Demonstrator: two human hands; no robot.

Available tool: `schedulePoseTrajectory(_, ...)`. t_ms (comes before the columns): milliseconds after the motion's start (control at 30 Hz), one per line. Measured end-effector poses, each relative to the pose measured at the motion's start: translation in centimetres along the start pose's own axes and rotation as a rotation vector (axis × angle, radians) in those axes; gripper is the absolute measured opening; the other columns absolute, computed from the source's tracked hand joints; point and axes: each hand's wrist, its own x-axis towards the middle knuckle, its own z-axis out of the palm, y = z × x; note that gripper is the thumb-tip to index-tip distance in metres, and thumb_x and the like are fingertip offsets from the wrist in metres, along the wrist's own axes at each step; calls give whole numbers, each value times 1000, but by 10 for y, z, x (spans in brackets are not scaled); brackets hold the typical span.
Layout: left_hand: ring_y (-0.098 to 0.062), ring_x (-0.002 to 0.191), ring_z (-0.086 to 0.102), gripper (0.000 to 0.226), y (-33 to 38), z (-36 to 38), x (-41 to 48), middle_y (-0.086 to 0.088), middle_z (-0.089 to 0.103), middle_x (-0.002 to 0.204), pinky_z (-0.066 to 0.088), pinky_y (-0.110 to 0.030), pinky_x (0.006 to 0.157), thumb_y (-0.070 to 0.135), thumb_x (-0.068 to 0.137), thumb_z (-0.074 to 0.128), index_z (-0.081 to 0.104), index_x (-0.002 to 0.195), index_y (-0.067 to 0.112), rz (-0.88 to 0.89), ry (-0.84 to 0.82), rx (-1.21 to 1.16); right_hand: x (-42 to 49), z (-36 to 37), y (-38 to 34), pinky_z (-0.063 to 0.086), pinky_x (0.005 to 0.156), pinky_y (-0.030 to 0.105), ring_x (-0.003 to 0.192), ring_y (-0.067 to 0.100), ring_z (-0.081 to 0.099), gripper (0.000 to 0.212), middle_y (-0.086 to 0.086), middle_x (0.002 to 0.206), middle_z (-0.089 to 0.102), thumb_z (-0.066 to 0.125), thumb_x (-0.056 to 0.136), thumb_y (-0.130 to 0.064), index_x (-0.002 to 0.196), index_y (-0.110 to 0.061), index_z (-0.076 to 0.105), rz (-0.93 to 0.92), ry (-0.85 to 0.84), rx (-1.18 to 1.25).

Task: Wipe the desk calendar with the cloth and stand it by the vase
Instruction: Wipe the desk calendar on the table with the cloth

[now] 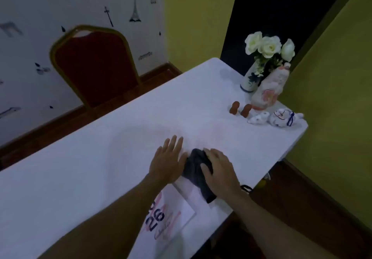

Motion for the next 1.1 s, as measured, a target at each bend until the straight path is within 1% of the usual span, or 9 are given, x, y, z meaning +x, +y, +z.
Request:
schedulePoseTrajectory(200, -33, 157, -9, 63, -13, 39, 12, -11, -10, 170, 10, -49, 128, 41, 109, 19, -4, 162, 16, -25, -166, 122, 8, 28, 26, 39, 110, 44, 136, 24, 40, 80, 2, 152, 43, 62, 92, -42, 159, -25, 20, 113, -124, 47)
schedulePoseTrajectory(300, -33, 155, -14, 68, -21, 49, 15, -11, -14, 169, 9, -48, 128, 43, 108, 27, -7, 161, 15, -24, -172, 149, 18, 31, 31, 41, 102, 43, 125, 27, 42, 93, 7, 140, 45, 70, 82, -49, 157, -31, 19, 98, -53, -29)
schedulePoseTrajectory(433, -33, 153, -19, 73, -26, 55, 15, -11, -19, 168, 5, -48, 128, 45, 108, 29, -12, 160, 17, 10, -164, 269, 36, 33, 38, 32, 109, 47, 139, 27, 30, 105, 4, 154, 34, 72, 74, -56, 159, -28, 16, 52, -69, -99)
schedulePoseTrajectory(500, -33, 153, -22, 72, -27, 57, 16, -11, -22, 167, 3, -47, 128, 44, 108, 28, -15, 160, 16, 15, -161, 295, 41, 37, 42, 31, 108, 44, 135, 25, 35, 99, 1, 146, 45, 72, 78, -53, 158, -21, 23, 55, -135, -60)
schedulePoseTrajectory(567, -32, 152, -23, 70, -26, 58, 16, -10, -25, 166, 2, -46, 128, 42, 109, 25, -17, 159, 16, -5, -161, 291, 39, 43, 43, 36, 101, 41, 124, 26, 46, 76, 0, 130, 58, 71, 82, -45, 147, -18, 43, 33, -159, -11)
schedulePoseTrajectory(633, -31, 152, -23, 67, -25, 58, 17, -9, -25, 166, 2, -46, 128, 40, 109, 20, -19, 158, 16, -18, -163, 286, 34, 48, 42, 44, 89, 41, 103, 27, 57, 38, 3, 105, 68, 70, 87, -35, 118, -16, 62, -20, -133, 16)
schedulePoseTrajectory(700, -30, 153, -21, 64, -25, 57, 18, -9, -24, 167, 4, -46, 129, 40, 109, 16, -17, 159, 17, -26, -161, 268, 30, 50, 40, 48, 75, 41, 85, 28, 59, 19, 7, 86, 65, 68, 91, -30, 96, -13, 61, -44, -112, 13)
schedulePoseTrajectory(967, -26, 157, -9, 61, -29, 45, 13, -7, -9, 170, 9, -42, 129, 39, 110, 20, -2, 162, 16, -36, -164, 56, 14, 42, 35, 49, 65, 29, 73, 14, 55, 12, -4, 86, 56, 66, 97, -18, 91, -14, 56, -142, -55, 196)
schedulePoseTrajectory(1100, -23, 157, -7, 60, -39, 38, -10, -4, -5, 171, 8, -39, 128, 39, 110, 20, 1, 162, 17, -12, -97, 12, 9, 29, 27, 52, 61, 39, 70, 14, 59, 21, -4, 76, 60, 69, 93, -17, 83, -23, 52, 77, 50, 283)
